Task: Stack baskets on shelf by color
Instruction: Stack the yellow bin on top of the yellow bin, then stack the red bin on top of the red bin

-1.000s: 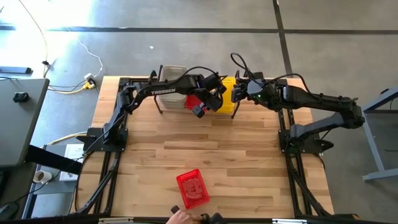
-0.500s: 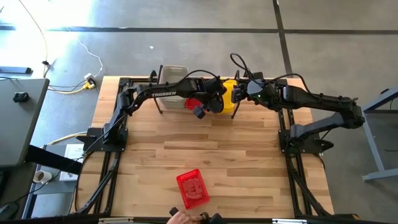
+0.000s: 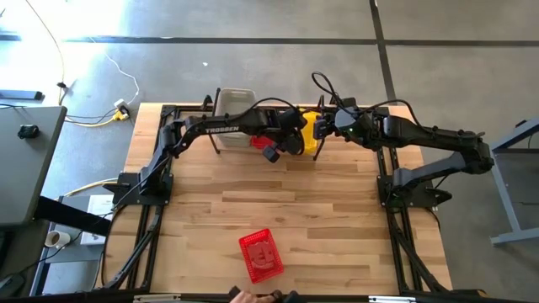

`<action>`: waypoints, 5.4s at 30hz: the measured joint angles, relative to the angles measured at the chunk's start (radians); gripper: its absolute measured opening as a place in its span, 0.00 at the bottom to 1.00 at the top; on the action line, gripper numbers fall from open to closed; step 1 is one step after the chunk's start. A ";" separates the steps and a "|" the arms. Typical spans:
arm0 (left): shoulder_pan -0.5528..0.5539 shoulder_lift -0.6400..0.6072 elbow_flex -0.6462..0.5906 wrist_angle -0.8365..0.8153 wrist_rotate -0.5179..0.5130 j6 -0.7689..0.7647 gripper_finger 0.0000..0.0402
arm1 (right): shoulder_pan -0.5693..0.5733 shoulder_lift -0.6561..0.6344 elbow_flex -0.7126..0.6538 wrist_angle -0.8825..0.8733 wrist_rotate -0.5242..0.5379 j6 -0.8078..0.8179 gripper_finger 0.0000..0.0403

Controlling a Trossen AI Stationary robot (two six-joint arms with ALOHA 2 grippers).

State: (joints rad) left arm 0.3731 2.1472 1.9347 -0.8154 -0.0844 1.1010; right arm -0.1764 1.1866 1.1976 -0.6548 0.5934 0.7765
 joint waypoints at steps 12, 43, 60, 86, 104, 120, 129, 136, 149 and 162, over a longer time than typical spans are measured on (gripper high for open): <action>-0.025 -0.008 0.001 -0.002 -0.044 -0.068 0.21 | 0.000 0.000 0.000 0.000 -0.003 0.000 0.40; -0.080 -0.060 0.001 -0.096 -0.090 -0.288 0.23 | 0.000 -0.001 0.000 -0.017 -0.068 -0.026 0.40; -0.072 -0.264 0.001 -0.353 -0.095 -0.514 0.20 | 0.021 -0.001 0.000 -0.034 -0.404 -0.016 0.40; -0.335 -0.567 -0.219 -0.630 0.072 -1.199 0.20 | 0.435 0.268 -0.001 0.139 -0.475 0.187 0.40; -0.570 -0.828 -0.634 -0.459 -0.100 -1.741 0.20 | 0.520 0.561 -0.003 0.460 -0.577 0.218 0.40; -0.644 -0.814 -0.664 -0.448 -0.151 -1.813 0.20 | 0.519 0.727 -0.002 0.571 -0.658 0.245 0.40; -0.650 -0.814 -0.664 -0.443 -0.151 -1.824 0.20 | 0.519 0.784 -0.002 0.577 -0.686 0.249 0.40; -0.650 -0.814 -0.664 -0.444 -0.136 -1.824 0.20 | 0.517 0.805 -0.002 0.578 -0.714 0.293 0.29; -0.650 -0.814 -0.664 -0.444 -0.107 -1.762 0.28 | 0.504 0.799 -0.002 0.629 -0.607 0.347 0.01; -0.648 -0.814 -0.663 -0.428 -0.098 -1.828 0.50 | 0.464 0.685 0.000 0.626 -0.295 0.510 0.00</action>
State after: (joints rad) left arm -0.2752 1.3331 1.2713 -1.2429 -0.1823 -0.7273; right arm 0.2881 1.8717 1.1973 -0.0284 0.2982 1.2865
